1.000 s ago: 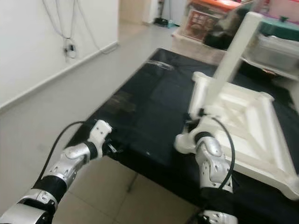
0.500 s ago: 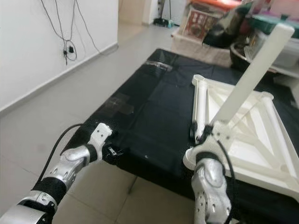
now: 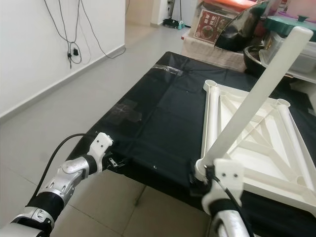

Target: Building children table

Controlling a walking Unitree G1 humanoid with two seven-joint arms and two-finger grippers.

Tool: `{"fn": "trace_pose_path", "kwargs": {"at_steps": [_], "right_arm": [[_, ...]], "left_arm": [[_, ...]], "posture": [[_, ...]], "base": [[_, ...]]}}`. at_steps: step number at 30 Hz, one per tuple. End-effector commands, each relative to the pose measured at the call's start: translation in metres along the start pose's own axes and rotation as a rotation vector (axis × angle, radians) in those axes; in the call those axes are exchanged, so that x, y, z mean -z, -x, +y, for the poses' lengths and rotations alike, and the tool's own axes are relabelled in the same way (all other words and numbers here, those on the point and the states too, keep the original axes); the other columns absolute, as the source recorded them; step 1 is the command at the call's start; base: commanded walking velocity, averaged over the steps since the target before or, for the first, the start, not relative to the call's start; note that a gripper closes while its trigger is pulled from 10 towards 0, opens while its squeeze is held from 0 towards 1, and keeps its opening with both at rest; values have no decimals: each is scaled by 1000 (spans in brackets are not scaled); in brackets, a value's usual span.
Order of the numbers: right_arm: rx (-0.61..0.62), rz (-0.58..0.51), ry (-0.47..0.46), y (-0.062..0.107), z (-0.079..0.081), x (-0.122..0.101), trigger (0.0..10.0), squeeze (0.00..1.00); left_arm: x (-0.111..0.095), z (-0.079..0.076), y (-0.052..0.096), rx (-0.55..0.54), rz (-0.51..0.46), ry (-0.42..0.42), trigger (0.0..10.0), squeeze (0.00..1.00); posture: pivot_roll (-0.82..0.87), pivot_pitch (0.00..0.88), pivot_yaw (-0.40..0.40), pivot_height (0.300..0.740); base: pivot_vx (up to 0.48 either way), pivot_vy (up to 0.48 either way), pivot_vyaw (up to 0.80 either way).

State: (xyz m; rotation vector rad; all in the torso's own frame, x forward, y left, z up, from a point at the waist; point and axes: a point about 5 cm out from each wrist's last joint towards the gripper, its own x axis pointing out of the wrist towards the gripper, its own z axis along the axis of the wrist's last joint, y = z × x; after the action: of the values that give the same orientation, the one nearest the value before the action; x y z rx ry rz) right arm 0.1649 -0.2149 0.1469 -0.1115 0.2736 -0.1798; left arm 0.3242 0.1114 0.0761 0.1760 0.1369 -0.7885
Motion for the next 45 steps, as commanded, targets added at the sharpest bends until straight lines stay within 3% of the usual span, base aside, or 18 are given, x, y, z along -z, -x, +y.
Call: {"fn": "trace_pose_path", "kwargs": {"at_steps": [1, 3, 7, 9, 13, 16, 17, 18, 19, 20, 21, 24, 26, 27, 28, 33, 40, 45], "right_arm": [[7, 27, 0, 0, -2, 3, 10000, 1000], [-275, -28, -1, -4, 14, -8, 10000, 1000], [-329, -83, -53, -16, 22, -20, 10000, 1000], [-352, -165, -110, -42, 42, -42, 10000, 1000], [-434, -201, -150, -56, 74, -58, 10000, 1000], [-424, -206, -159, -60, 79, -61, 10000, 1000], [-304, -174, -202, -72, 77, -61, 10000, 1000], [-52, -124, -250, -90, 64, -57, 10000, 1000], [-52, -124, -250, -90, 64, -57, 10000, 1000], [126, -111, -265, -95, 49, -54, 10000, 871], [253, -111, -294, -96, 35, -52, 10000, 871], [375, -102, -325, -95, 21, -48, 10000, 776], [537, -96, -377, -88, 0, -40, 10000, 533], [537, -96, -377, -88, 0, -40, 10000, 533], [601, -91, -398, -83, -7, -35, 10000, 333], [653, -75, -416, -75, -23, -22, 10000, 35], [738, -62, -361, -70, -72, -8, 10000, 20], [723, -73, -300, -75, -81, -11, 10000, 0]], "left_arm": [[10, -4, 3, 13, 42, 20, 10000, 0], [7, -6, -2, 27, 38, 16, 10000, 0], [3, -7, -5, 34, 33, 13, 10000, 0], [-3, -5, -9, 29, 18, 3, 10000, 0], [-2, 1, -3, -3, 16, 6, 10000, 0], [0, 2, 0, -9, 19, 9, 10000, 0], [3, 2, 2, -13, 25, 9, 10000, 0], [5, 0, 2, -16, 28, 12, 10000, 0], [5, 0, 2, -16, 28, 12, 10000, 0], [4, -1, 1, -15, 23, 14, 10000, 0], [3, -2, -1, -14, 19, 15, 10000, 0], [2, -2, -2, -14, 17, 15, 10000, 0], [1, -2, -4, -12, 17, 14, 10000, 0], [1, -2, -4, -12, 17, 14, 10000, 0], [1, -2, -4, -10, 18, 13, 10000, 0], [1, -5, -6, 4, 21, 10, 10000, 0], [2, -4, -5, 3, 26, 10, 10000, 0], [3, -5, -6, 3, 29, 9, 10000, 0]], "posture": [[71, 0, -114, 740], [67, 0, -88, 740], [78, 0, -93, 740], [117, 0, -118, 740], [139, 0, -136, 740], [139, 0, -136, 740], [141, 0, -138, 740], [146, 0, -141, 740], [146, 0, -141, 740], [148, 0, -143, 740], [148, 0, -143, 740], [145, 0, -139, 740], [133, 0, -132, 740], [133, 0, -132, 740], [127, 0, -126, 740], [115, 0, -118, 740], [104, 0, -114, 740], [105, 0, -118, 740]], "base": [[0, 0, 0], [0, 0, 0], [0, 0, 0], [0, 0, 0], [0, 0, 0], [0, 0, 0], [0, 0, 0], [0, 0, 0], [0, 0, 0], [0, 0, 0], [0, 0, 0], [0, 0, 0], [0, 0, 0], [0, 0, 0], [0, 0, 0], [0, 0, 0], [0, 0, 0], [0, 0, 0]]}}
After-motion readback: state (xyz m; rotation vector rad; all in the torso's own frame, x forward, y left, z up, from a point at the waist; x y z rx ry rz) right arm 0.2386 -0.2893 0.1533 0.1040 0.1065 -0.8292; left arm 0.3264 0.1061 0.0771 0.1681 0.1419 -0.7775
